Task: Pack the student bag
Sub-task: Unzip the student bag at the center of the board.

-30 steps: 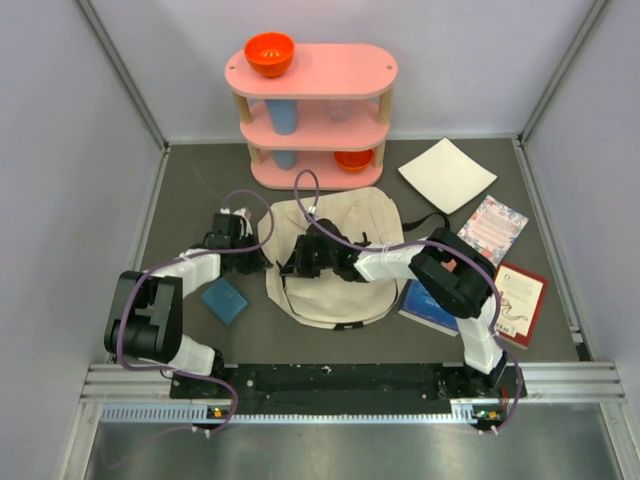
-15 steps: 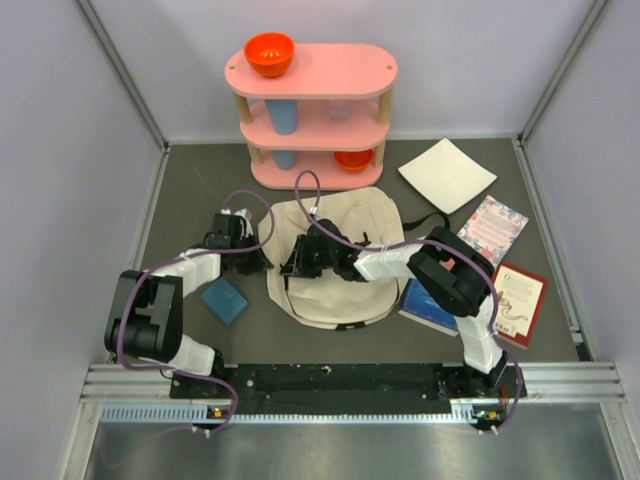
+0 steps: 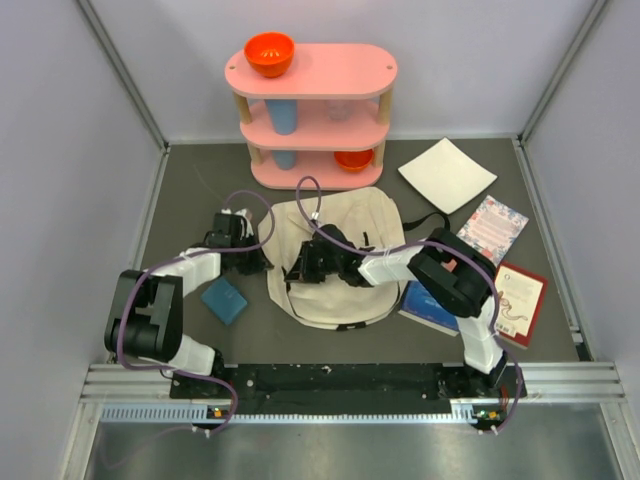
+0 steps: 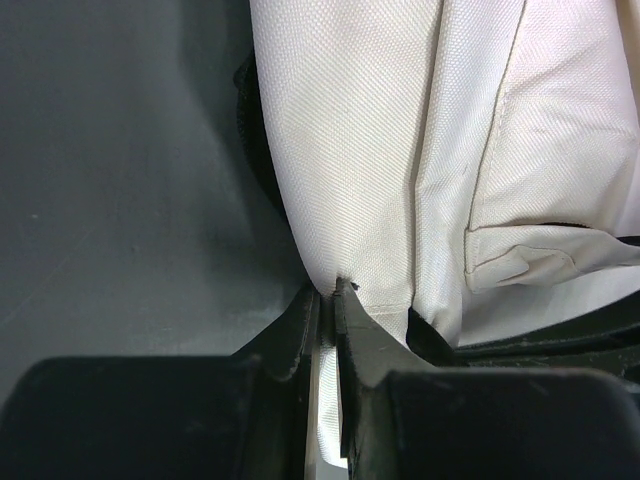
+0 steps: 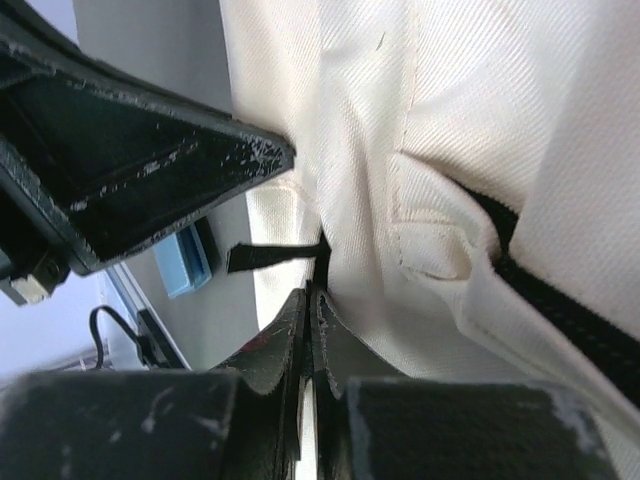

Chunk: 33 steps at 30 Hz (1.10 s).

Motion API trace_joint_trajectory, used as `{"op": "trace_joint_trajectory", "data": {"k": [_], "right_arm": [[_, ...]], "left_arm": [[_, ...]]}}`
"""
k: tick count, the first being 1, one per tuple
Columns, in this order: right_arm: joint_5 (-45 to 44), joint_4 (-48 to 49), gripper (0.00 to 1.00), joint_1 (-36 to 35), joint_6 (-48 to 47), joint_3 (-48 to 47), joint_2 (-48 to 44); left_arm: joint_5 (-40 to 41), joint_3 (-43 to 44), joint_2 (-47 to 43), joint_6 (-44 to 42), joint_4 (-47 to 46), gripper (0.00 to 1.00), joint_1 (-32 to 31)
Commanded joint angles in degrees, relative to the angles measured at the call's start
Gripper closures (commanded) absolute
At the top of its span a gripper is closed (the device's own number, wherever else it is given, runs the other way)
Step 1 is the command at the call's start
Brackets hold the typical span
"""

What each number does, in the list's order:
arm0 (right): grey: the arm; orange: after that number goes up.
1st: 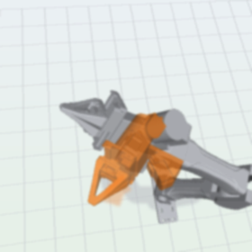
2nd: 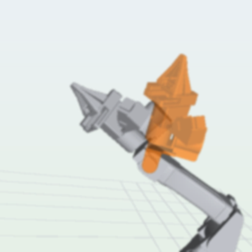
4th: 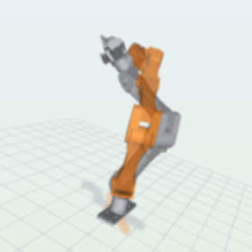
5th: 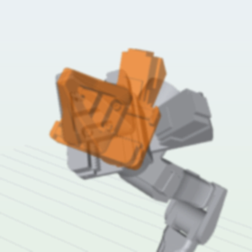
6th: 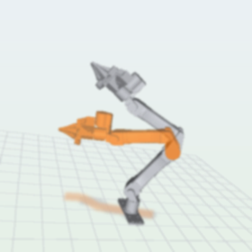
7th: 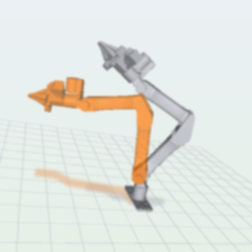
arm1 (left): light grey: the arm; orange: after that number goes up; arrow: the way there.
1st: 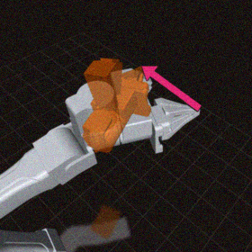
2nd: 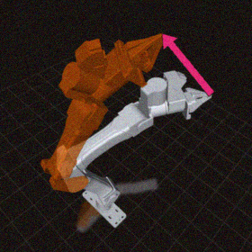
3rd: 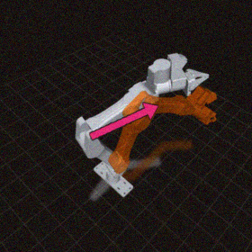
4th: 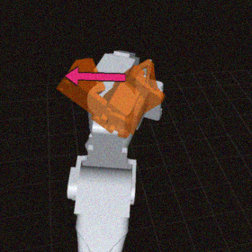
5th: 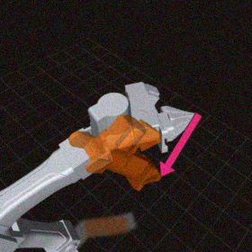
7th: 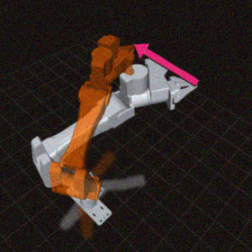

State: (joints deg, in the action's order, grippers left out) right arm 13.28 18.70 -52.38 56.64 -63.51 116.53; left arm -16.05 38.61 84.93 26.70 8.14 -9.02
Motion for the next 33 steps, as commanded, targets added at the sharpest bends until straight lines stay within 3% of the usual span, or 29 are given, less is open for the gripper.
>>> {"op": "trace_joint_trajectory", "data": {"k": [1,13,18,33], "right_arm": [[4.5,2.7,1.00,-1.2,-4.7,2.0,-6.2],[4.0,0.9,1.00,-3.0,-8.4,7.3,-15.0],[2.7,-4.7,1.00,-5.3,-11.0,8.4,-16.9],[0.5,-2.0,1.00,-7.9,-8.9,22.5,-28.7]], "left_arm": [[2.7,3.0,1.5,-0.5,3.7,1.00,0.5],[1.8,3.7,3.7,0.5,2.6,1.00,4.1],[2.8,4.1,3.5,0.6,2.5,1.00,5.0],[1.2,5.7,5.4,2.0,1.2,1.00,8.1]]}}
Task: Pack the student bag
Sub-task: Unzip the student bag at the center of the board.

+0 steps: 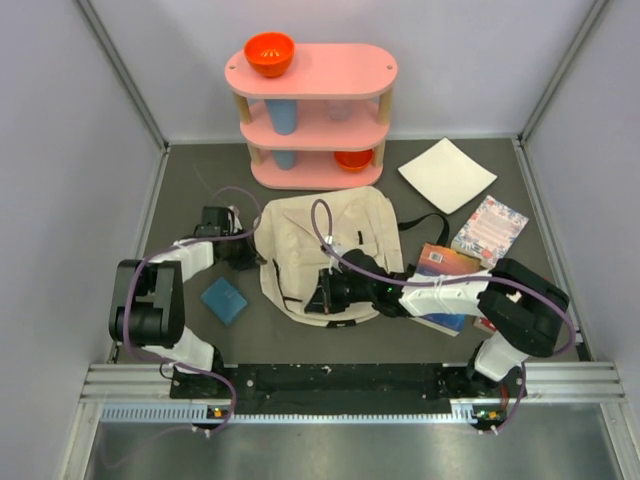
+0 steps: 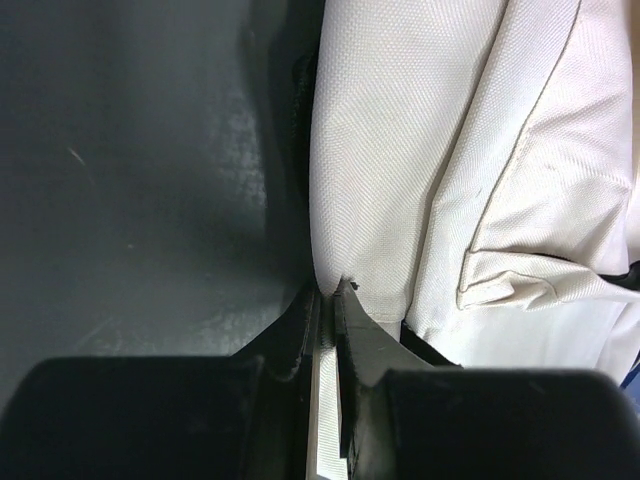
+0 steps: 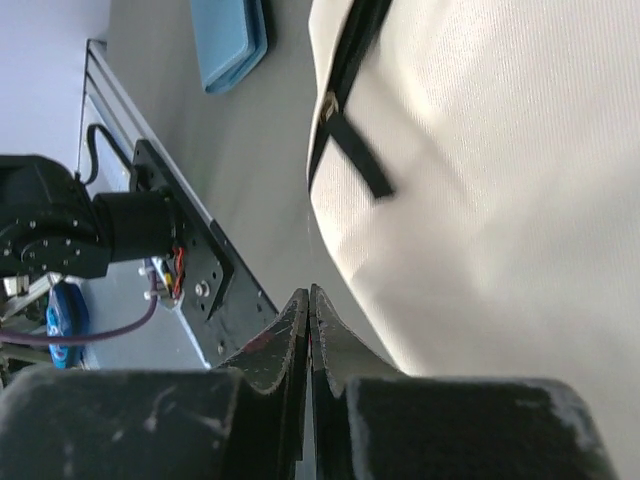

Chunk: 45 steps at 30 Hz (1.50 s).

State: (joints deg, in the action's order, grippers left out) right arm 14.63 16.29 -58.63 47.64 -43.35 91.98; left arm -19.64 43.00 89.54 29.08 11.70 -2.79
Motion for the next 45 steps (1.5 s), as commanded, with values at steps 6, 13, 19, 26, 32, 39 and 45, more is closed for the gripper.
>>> {"op": "trace_joint_trajectory", "data": {"k": [6,13,19,26,32,39,45], "right_arm": [[-2.9,-0.6,0.92,-1.4,0.9,-1.0,-1.7],[-5.3,-9.3,0.46,-0.6,-3.2,-15.3,7.0],[-0.2,-13.3,0.44,3.0,0.0,-19.8,11.9],[-0.7,-5.2,0.40,1.4,13.3,-11.8,10.8],[-3.1,3.1,0.39,-1.0,22.8,-10.1,13.7],[-5.9,10.2,0.42,-1.0,30.8,-7.0,16.4],[-6.5,17.9,0.49,-0.9,35.5,-5.2,19.5]], "left_arm": [[1.4,-0.5,-0.5,-1.0,-3.9,1.00,1.9],[-0.8,-3.2,-1.0,-1.4,-4.7,1.00,1.8],[-1.1,-3.8,-1.3,-1.6,-5.0,1.00,1.8],[-3.2,-5.1,-3.8,-0.6,-5.2,0.48,1.8],[-4.6,-8.5,-10.5,0.4,-4.8,0.21,1.8],[-8.5,-12.4,-13.5,3.1,-8.3,0.20,-1.3],[-8.8,-13.8,-11.1,4.8,-11.1,0.37,-2.7]]}}
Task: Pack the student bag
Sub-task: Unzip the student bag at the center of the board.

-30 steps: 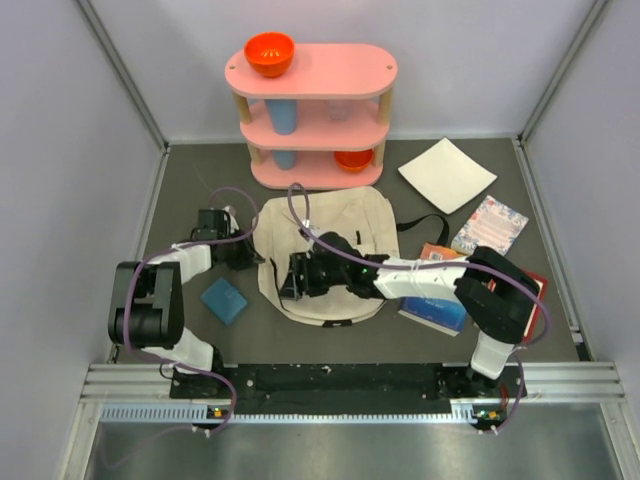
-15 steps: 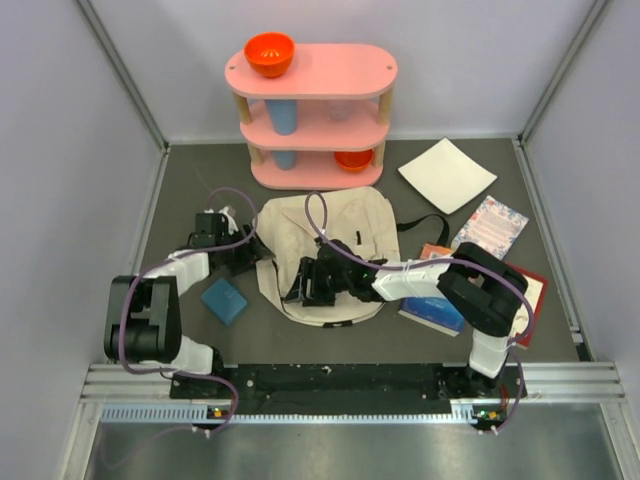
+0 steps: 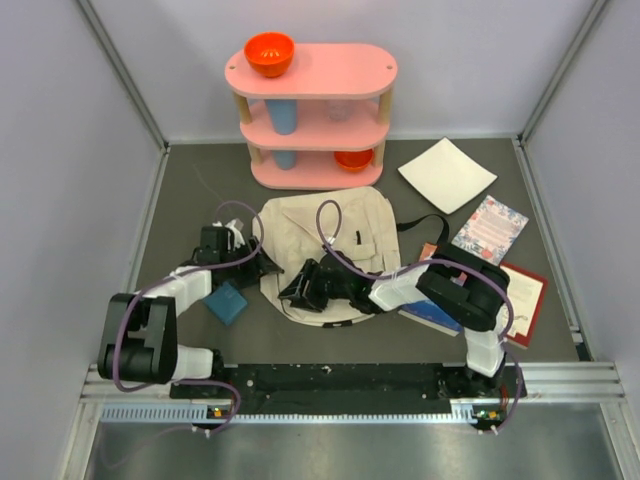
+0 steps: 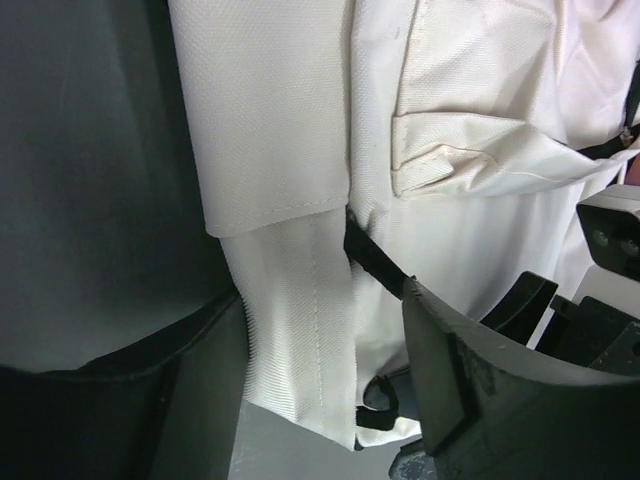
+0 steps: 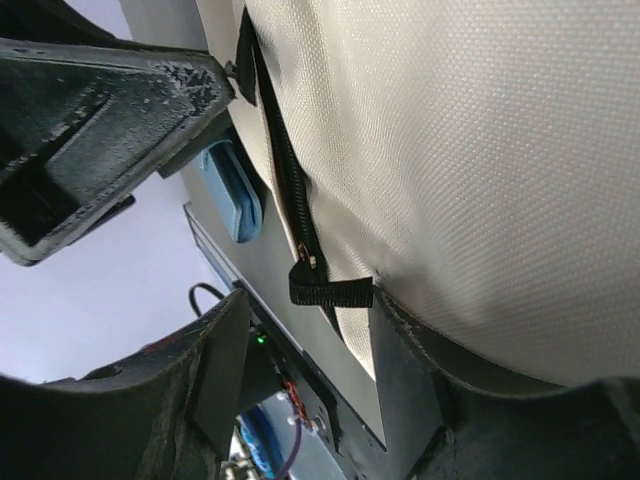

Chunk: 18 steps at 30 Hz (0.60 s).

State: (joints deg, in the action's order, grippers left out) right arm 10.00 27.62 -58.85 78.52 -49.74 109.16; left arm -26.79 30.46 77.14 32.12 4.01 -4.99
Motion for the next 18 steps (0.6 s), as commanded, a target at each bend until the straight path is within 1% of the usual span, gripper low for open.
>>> {"op": "trace_joint_trajectory", "data": {"k": [1,2,4,6,8,10,12,15,16,17,18], "right_arm": [[-2.1,6.9,0.50,-0.7,4.7,1.3,2.9],[-2.4,7.0,0.51,-0.7,5.3,1.3,2.8],[-3.6,7.8,0.54,-0.7,5.8,1.8,3.0],[-4.5,7.8,0.55,-0.6,6.3,1.8,2.8],[-5.3,7.0,0.55,-0.5,6.3,1.3,2.9],[-6.3,4.4,0.55,-0.6,5.9,0.0,2.9],[-6.9,3.4,0.55,-0.6,5.1,-0.9,3.0],[-8.1,2.7,0.59,-0.5,4.7,-1.6,3.2],[-8.5,2.3,0.63,-0.7,4.5,-1.9,3.4],[-8.7,0.4,0.71,-0.5,4.1,-2.3,3.3],[-8.9,0.1,0.73,-0.6,3.9,-2.8,3.7]], "left_arm": [[-1.8,-1.4,1.9,1.7,-3.6,0.44,-0.5],[-1.8,-1.5,2.1,1.7,-3.6,0.48,-0.5],[-2.0,-1.8,2.7,1.6,-3.5,0.54,-0.5],[-2.0,-2.1,2.9,1.8,-3.6,0.55,-0.5],[-2.8,-2.6,3.4,1.9,-5.9,0.66,-0.5],[-3.2,-2.9,4.0,2.1,-6.3,0.68,-0.5],[-3.5,-2.9,4.2,2.2,-6.6,0.76,-0.5],[-3.7,-2.9,4.5,2.2,-6.6,0.80,-0.5],[-3.8,-2.9,4.7,2.2,-6.6,0.82,-0.5],[-3.9,-2.9,4.7,2.2,-6.8,0.84,-0.5],[-3.8,-2.9,4.8,2.2,-6.7,0.86,-0.5]]}}
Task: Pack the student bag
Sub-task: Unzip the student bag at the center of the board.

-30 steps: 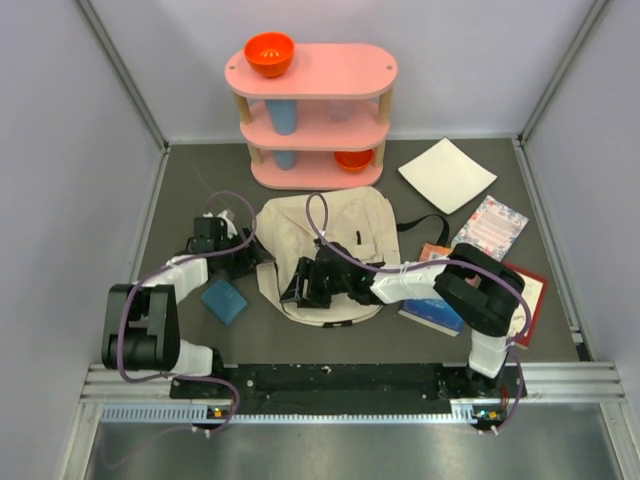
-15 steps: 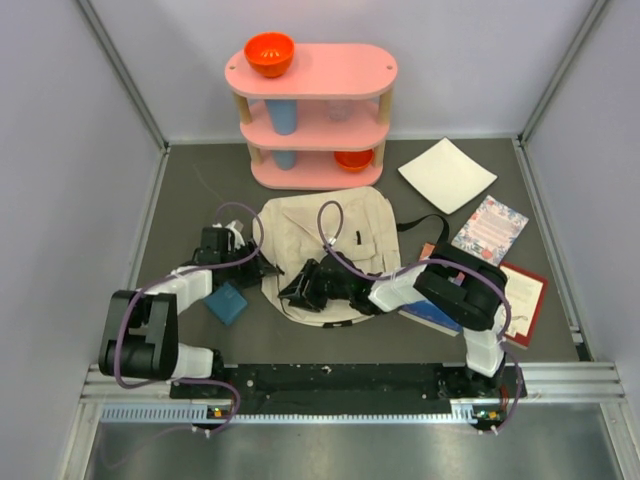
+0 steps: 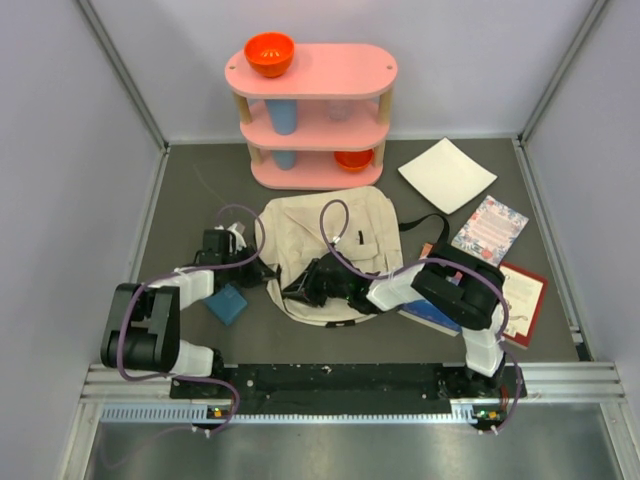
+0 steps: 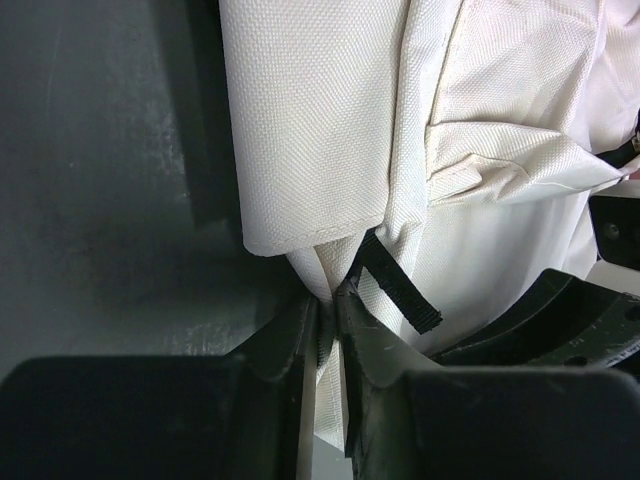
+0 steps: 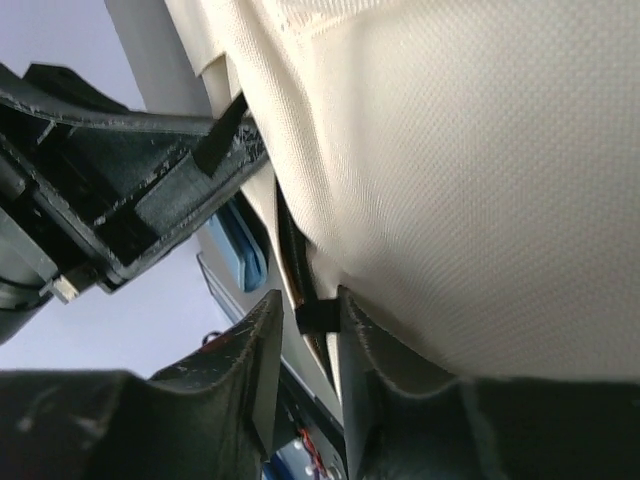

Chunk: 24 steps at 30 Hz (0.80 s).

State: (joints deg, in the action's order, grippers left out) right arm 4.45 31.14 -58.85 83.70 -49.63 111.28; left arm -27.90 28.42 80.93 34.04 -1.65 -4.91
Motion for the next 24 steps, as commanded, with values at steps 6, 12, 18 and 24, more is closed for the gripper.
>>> {"op": "trace_joint_trajectory", "data": {"k": [6,12,18,24], "right_arm": [[-2.9,-4.1,0.80,-0.7,-3.8,-4.2,1.8],[-3.4,-3.3,1.00,-1.0,-8.1,-4.1,0.4],[-6.4,-5.6,1.00,-1.9,-17.2,-3.6,-4.8],[-9.6,-9.2,1.00,-2.6,-25.9,0.2,-13.3]], "left_arm": [[-3.1,-0.7,2.0,0.3,-1.4,0.91,-0.5],[-3.5,-0.1,3.4,0.4,-1.6,1.00,-0.5],[-0.1,2.4,2.6,-0.6,1.4,1.00,-0.5],[4.0,5.4,1.5,-1.8,5.6,1.00,0.5]]}}
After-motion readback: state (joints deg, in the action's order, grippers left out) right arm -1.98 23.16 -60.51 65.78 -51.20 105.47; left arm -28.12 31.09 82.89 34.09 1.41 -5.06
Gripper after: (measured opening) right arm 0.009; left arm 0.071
